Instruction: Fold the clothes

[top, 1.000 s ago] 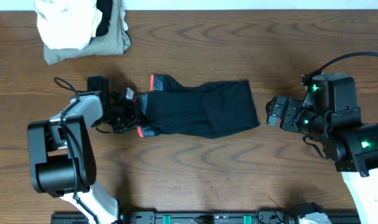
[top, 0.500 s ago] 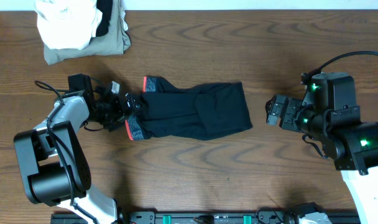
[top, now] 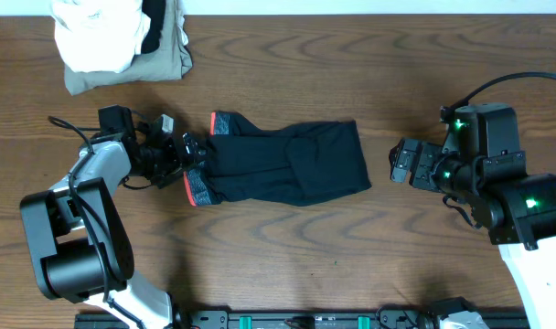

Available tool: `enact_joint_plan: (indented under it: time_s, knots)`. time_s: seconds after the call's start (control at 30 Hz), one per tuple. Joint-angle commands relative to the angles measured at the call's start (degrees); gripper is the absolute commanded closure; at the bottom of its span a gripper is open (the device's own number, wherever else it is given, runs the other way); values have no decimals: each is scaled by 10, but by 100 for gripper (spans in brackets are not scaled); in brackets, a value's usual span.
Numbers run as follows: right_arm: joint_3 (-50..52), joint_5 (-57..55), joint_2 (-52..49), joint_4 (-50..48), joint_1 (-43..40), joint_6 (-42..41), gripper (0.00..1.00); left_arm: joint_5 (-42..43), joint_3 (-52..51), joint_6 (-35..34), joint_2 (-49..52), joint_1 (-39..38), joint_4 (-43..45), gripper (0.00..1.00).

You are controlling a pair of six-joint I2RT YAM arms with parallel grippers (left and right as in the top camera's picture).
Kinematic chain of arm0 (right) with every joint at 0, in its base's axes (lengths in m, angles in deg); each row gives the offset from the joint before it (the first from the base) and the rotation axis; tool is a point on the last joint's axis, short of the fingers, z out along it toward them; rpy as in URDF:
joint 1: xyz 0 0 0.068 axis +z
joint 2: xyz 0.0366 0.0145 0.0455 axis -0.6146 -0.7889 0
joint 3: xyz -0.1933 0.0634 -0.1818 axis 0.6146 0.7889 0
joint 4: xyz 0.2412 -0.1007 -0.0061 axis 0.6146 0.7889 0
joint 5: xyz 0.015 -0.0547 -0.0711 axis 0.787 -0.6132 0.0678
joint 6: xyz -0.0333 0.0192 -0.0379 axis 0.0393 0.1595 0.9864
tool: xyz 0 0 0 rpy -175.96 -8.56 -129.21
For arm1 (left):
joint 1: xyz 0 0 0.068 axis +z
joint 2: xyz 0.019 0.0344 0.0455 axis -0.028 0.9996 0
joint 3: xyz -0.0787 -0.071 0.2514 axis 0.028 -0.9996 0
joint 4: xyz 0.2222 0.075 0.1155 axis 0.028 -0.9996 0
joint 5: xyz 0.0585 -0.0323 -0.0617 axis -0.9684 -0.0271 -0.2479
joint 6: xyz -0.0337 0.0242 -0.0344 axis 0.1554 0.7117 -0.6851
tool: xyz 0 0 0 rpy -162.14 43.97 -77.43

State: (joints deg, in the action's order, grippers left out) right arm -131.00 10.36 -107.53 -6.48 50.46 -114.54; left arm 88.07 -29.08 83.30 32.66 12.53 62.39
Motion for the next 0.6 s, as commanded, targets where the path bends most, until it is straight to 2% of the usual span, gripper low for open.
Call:
enact_joint_plan:
  time_s: [0.0,0.27,0.3,0.57]
  knots:
    - [2,7,-1,-3,-1,-4,1,-42,-20,3,43,-11,-3,2]
    - [2,20,-1,-4,-1,5,1,-43,-20,-5,44,-59,6,1]
    - [2,20,-1,-3,-1,5,1,-43,-20,-5,44,-60,7,3]
    - [2,20,-1,-2,-1,7,1,-43,-20,-5,44,-61,12,56]
